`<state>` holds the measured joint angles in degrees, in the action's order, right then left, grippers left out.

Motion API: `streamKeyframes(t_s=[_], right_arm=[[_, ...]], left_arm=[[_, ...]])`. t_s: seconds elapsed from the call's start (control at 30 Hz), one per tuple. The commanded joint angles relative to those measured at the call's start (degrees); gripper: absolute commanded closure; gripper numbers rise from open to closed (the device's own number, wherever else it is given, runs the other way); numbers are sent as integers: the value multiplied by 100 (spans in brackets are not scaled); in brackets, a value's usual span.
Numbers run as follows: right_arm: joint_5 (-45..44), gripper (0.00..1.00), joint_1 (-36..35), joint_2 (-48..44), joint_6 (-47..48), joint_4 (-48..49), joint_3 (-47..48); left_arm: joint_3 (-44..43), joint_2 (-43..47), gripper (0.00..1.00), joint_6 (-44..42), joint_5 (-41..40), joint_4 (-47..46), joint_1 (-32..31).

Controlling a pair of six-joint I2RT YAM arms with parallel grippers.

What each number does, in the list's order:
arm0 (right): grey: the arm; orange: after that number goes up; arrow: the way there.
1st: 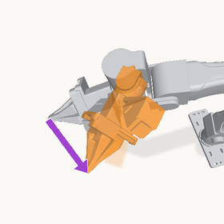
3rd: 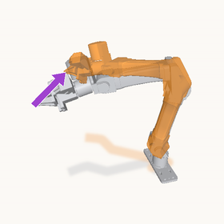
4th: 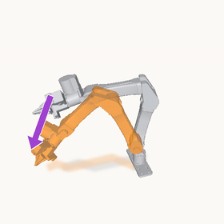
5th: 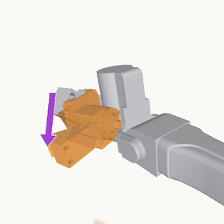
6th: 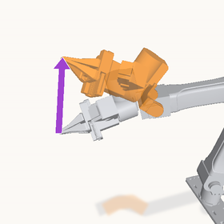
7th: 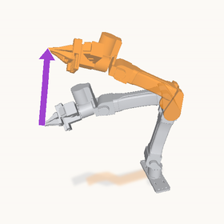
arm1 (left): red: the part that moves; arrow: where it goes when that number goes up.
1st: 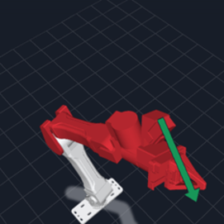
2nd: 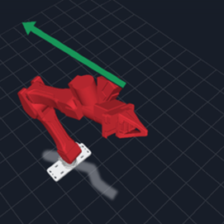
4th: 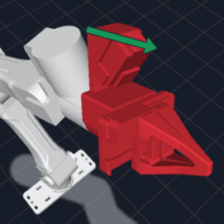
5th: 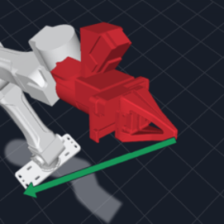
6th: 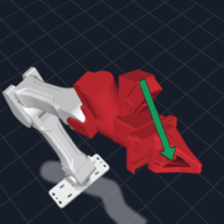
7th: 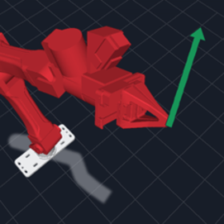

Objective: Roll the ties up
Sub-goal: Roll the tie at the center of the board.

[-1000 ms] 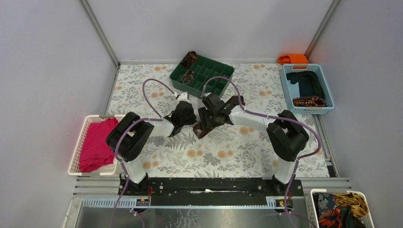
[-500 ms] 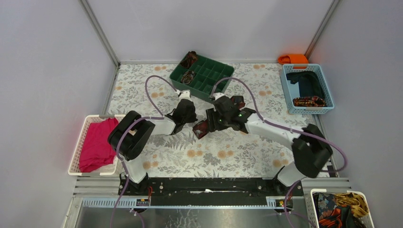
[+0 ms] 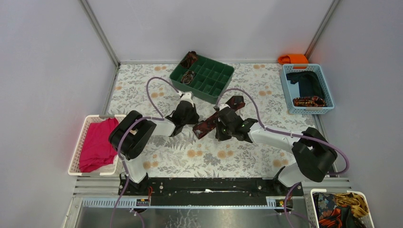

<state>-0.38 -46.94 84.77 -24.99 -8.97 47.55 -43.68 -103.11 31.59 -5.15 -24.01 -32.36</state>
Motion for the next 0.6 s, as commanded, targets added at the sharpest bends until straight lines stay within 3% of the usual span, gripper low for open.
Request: streamKeyframes(t_s=[0.0, 0.2, 0.57], right_arm=[[29, 100, -91, 298, -126, 493, 2], [237, 100, -140, 838, -253, 845, -8], [6, 100, -135, 1489, -199, 1151, 523]], left_arm=[[314, -210, 100, 66, 616, -607, -25], [495, -297, 100, 75, 1165, -1052, -25], [769, -381, 100, 77, 1310, -1218, -25]])
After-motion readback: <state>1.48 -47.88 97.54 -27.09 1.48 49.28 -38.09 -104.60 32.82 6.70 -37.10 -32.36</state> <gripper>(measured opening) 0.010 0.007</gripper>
